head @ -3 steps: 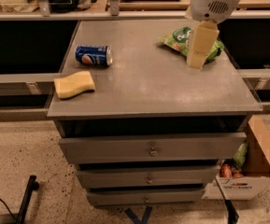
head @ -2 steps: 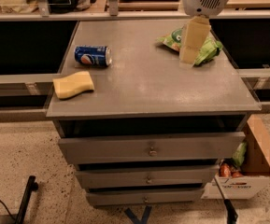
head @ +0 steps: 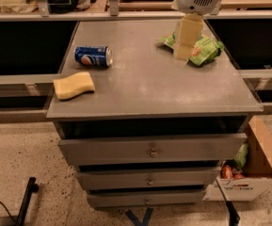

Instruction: Place pepsi can upright

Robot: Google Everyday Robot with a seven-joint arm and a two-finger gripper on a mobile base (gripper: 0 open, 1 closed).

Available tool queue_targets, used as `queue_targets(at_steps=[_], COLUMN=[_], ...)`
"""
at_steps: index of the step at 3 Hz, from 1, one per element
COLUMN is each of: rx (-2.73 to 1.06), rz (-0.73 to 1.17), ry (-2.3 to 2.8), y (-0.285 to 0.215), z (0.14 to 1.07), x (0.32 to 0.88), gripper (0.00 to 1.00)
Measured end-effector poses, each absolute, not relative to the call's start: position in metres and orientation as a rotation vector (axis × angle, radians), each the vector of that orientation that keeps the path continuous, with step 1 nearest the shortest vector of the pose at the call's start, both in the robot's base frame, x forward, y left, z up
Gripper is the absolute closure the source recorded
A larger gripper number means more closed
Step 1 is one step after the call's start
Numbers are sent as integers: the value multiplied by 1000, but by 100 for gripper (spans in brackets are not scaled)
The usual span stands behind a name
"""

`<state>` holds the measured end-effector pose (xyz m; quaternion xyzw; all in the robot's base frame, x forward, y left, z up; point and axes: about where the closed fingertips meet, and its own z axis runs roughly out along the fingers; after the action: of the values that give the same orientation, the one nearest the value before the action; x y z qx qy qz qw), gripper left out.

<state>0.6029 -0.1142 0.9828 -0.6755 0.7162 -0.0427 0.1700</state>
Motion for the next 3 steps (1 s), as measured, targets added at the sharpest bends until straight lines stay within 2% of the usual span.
queue_targets(at_steps=[3], rx=[-2036], rz=[-9], ry=[1914], y=[-30], z=[960], x=[666], gripper=[0])
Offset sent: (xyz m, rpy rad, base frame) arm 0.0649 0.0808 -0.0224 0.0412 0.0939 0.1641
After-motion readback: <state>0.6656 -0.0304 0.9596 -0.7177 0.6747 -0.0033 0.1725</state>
